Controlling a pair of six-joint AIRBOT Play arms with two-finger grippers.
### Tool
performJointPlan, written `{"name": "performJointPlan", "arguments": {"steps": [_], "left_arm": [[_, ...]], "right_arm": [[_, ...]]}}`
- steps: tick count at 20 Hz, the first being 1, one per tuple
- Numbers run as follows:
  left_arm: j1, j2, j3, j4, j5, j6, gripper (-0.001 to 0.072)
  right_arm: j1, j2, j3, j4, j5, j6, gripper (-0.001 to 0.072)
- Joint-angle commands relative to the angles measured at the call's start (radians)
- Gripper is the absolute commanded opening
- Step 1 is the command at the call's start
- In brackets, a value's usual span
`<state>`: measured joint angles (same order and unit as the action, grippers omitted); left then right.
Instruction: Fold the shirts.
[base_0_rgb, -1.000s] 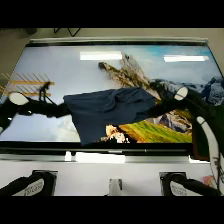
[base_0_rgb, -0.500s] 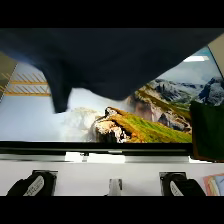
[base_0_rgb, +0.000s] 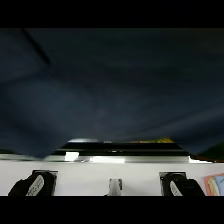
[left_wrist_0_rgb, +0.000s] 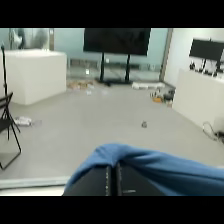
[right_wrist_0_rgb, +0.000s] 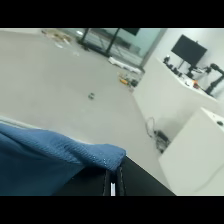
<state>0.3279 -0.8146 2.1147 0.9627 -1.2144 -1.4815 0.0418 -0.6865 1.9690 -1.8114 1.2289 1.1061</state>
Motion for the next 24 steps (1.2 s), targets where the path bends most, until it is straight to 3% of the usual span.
{"name": "performJointPlan", "arguments": {"steps": [1,4,8,12,18,21,24], "left_arm": [[0.002,-0.058,-0.024,0.013,-0.164,0.002,0.003],[0.002,-0.158,-0.186,0.01,-0.242,0.024,0.003],[-0.054,-0.364,-0.535,0.056,-0.224,0.06,0.0029],[-0.165,-0.603,-0.652,0.107,-0.067,0.055,0.003],[-0.303,-0.768,-0.617,0.102,0.412,0.056,0.0031],[-0.354,-0.816,-0.617,0.101,0.586,0.056,0.0031],[-0.385,-0.892,-0.617,0.101,0.554,0.055,0.0031]], "right_arm": [[0.0,-0.08,0.003,-0.088,0.104,-0.01,0.0028],[0.0,-0.281,-0.046,-0.063,0.323,-0.072,0.003],[0.0,-0.586,-0.311,0.074,0.304,-0.01,0.003],[0.0,-0.858,-0.36,0.099,0.045,0.072,0.003],[-0.008,-0.923,-0.36,-0.011,-0.449,0.217,0.0029],[-0.066,-0.957,-0.36,0.018,-0.503,0.284,0.0029],[-0.107,-1.017,-0.36,0.158,-0.419,0.203,0.003]]}}
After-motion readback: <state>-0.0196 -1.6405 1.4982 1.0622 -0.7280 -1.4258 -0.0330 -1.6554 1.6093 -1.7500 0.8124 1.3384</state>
